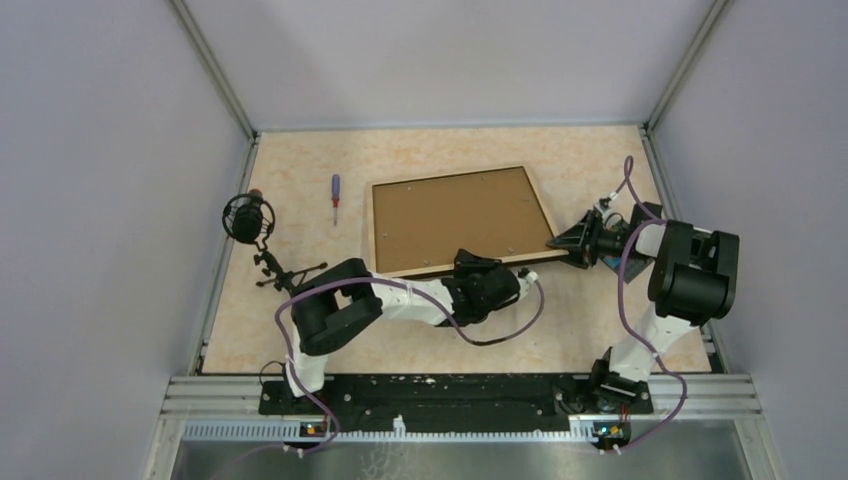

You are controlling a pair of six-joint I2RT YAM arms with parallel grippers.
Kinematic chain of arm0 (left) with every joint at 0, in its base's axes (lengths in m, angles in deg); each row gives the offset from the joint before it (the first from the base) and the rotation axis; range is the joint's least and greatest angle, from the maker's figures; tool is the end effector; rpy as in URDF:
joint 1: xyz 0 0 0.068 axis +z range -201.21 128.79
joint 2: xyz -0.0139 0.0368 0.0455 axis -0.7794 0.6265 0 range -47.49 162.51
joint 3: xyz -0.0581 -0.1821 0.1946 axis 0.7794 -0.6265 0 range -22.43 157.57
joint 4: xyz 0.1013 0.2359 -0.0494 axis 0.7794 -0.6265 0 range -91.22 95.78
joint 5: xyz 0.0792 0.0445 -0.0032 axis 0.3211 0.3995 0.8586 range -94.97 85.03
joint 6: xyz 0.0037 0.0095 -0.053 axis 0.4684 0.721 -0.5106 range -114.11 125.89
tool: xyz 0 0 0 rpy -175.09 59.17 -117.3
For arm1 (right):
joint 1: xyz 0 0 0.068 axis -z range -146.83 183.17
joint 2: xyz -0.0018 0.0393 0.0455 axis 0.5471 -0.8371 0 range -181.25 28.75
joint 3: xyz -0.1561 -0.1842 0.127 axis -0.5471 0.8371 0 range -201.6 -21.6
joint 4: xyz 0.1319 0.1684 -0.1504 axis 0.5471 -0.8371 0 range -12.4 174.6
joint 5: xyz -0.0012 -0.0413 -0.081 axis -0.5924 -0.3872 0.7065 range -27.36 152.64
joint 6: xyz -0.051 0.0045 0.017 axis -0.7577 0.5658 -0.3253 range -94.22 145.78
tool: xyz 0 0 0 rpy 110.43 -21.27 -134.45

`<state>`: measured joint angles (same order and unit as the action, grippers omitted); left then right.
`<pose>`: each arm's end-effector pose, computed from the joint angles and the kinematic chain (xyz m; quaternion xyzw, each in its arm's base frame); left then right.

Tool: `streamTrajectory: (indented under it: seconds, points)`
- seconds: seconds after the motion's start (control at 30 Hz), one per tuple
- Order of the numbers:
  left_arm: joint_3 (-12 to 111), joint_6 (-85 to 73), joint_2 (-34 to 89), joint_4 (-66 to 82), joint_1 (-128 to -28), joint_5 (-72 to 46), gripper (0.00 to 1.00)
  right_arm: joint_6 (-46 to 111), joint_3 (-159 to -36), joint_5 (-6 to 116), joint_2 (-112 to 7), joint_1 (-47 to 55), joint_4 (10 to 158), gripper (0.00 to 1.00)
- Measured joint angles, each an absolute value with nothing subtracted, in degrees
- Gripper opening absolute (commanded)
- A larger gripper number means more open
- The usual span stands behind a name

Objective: Take the photo out of the frame

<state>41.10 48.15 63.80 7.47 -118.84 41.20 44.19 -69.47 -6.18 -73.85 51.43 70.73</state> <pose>0.1735 -0.3540 0.1473 0.6142 0.6100 0.2792 0.4156 0.2951 -0.0624 0.1248 0.1555 0.8025 0.5555 0.1525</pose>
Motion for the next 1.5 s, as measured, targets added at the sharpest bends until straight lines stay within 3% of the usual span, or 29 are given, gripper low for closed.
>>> streamTrajectory:
  seconds: [0.13,0.23,0.43,0.6,0.73,0.97,1.5]
  points:
    - [45.53,47.34,63.56,2.53,-118.06,40.83,0.00,40.44,-71.07,-7.03,-72.13,51.45,65.75,0.79]
    - [49.84,46.22,62.77,-2.76,-117.22,39.37,0.00,38.56,-71.77,-8.04,-67.58,51.49,63.87,0.82]
    - [56.64,44.41,60.74,-12.16,-115.41,34.97,0.00,39.89,-72.10,-9.74,-54.82,54.40,66.60,0.85]
    - [63.46,42.38,60.32,-20.37,-114.45,30.49,0.00,53.48,-68.10,-14.14,-49.13,62.40,84.35,0.85]
    - [69.64,40.26,60.32,-28.13,-113.66,26.38,0.00,57.94,-67.22,-15.88,-49.02,64.48,89.35,0.85]
    - [80.26,38.38,60.08,-37.53,-111.96,19.10,0.00,58.36,-67.22,-16.76,-49.05,64.54,89.61,0.85]
    - [80.83,39.10,55.54,-40.53,-108.24,9.68,0.00,48.87,-68.27,-16.69,-47.28,64.58,81.77,0.85]
